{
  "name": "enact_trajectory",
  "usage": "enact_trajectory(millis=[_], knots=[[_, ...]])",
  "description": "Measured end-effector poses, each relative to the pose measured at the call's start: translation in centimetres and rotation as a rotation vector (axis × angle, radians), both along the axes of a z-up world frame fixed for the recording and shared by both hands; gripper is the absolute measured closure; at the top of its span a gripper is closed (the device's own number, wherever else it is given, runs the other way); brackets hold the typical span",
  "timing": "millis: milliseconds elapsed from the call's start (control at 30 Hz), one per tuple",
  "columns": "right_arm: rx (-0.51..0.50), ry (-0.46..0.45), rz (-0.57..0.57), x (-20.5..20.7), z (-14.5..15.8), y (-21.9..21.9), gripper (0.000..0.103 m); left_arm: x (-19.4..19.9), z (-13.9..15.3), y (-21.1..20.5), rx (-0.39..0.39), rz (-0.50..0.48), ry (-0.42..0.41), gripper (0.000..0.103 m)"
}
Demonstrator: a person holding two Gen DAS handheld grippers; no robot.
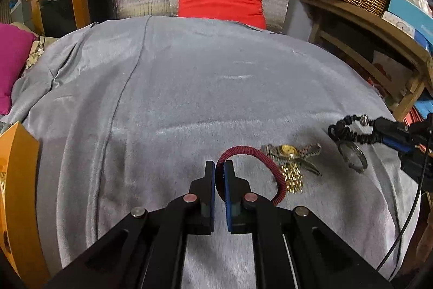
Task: Organize jewelry
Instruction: 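Grasp the red hair tie with the left gripper while the right gripper grasps the black beaded bracelet, then carry the red tie and black bracelet into the orange box and release both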
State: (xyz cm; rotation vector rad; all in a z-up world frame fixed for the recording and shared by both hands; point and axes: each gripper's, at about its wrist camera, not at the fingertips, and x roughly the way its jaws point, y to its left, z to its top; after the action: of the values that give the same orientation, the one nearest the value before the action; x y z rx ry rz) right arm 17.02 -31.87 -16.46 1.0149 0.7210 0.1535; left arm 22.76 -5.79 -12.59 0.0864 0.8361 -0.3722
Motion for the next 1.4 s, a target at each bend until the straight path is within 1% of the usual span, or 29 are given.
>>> enact_trajectory(millis=[133,233,367,433,500,667,833,933,1067,1133,1200,1300,1333,1400], knots=[[-0.02,-0.016,0.005,-0.7,0.8,0.3,0.095,-1.8,1.1,0.8,-0.01,-0.004,-0.029,0.097],[-0.021,-0.026,0.018,-1.1,1.3,0.9,0.095,-3.2,1.8,1.7,-0.033,0.004,-0.041,0.097],[-0.025,-0.04,0.06,-1.1,2.0,2.9,0.095,-5.5,3.0,2.9,-0.028,0.026,-0.083,0.097],[-0.03,-0.05,0.087,-1.1,2.4,4.1,0.095,-6.9,3.7,4.0,-0.045,0.045,-0.095,0.097],[-0.038,-0.067,0.119,-1.1,3.0,5.7,0.095,-8.5,4.3,5.8,-0.061,0.076,-0.104,0.097],[-0.074,-0.1,0.186,-1.2,3.8,9.7,0.095,-11.6,6.1,10.7,-0.068,0.159,-0.137,0.097],[-0.1,-0.128,0.239,-1.2,4.2,14.0,0.095,-13.5,7.8,16.4,-0.033,0.264,-0.156,0.097],[-0.1,-0.159,0.282,-1.4,4.8,16.5,0.095,-14.8,8.0,20.4,-0.007,0.33,-0.16,0.097],[-0.1,-0.206,0.392,-2.1,6.0,21.5,0.095,-16.1,7.1,26.3,0.02,0.428,-0.13,0.097],[-0.111,-0.232,0.465,-2.9,6.7,24.6,0.095,-16.8,6.4,28.7,0.028,0.469,-0.102,0.097],[-0.136,-0.257,0.565,-4.1,7.4,28.5,0.095,-17.6,5.3,31.2,0.031,0.511,-0.066,0.097],[-0.186,-0.268,0.687,-5.6,7.7,33.3,0.095,-18.0,3.8,33.4,0.023,0.538,-0.019,0.097],[-0.214,-0.266,0.745,-6.3,7.7,35.3,0.095,-18.1,3.5,33.6,0.021,0.541,-0.008,0.097],[-0.259,-0.254,0.822,-7.0,7.3,38.2,0.095,-18.3,2.5,34.3,0.009,0.541,0.02,0.097]])
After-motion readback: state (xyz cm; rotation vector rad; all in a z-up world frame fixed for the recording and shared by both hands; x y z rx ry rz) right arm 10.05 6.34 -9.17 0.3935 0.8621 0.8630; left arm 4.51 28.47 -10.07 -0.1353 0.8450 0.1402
